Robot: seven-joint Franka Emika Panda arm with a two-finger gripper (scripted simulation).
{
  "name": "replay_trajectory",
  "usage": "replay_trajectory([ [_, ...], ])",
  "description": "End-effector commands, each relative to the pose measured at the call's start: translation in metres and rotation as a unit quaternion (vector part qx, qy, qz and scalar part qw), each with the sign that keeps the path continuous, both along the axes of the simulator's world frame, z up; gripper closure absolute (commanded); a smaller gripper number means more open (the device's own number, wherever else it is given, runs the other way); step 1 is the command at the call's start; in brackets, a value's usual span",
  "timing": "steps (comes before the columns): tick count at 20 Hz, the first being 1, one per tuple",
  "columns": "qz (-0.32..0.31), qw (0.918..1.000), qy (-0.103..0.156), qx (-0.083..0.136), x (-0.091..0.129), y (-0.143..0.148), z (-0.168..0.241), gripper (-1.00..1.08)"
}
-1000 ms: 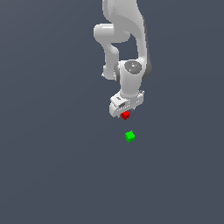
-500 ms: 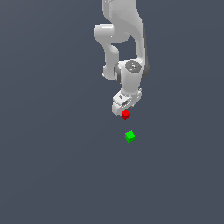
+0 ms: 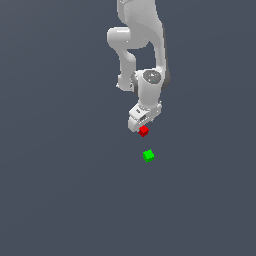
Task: Stack the red cube on top of the green cube.
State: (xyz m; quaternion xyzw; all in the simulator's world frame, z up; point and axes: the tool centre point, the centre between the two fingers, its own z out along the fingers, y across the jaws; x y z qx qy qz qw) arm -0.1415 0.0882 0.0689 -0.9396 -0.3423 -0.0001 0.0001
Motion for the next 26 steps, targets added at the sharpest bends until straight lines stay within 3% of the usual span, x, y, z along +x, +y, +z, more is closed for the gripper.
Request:
replay_trajectory([
  [1, 0.0, 1.0, 0.0, 0.0, 0.0, 0.0, -0.003, -0.92],
  [17, 0.0, 1.0, 0.0, 0.0, 0.0, 0.0, -0.049, -0.92],
  [18, 0.0, 1.0, 0.0, 0.0, 0.0, 0.0, -0.049, 1.08],
  [26, 0.0, 1.0, 0.0, 0.0, 0.0, 0.0, -0.049, 1.08],
])
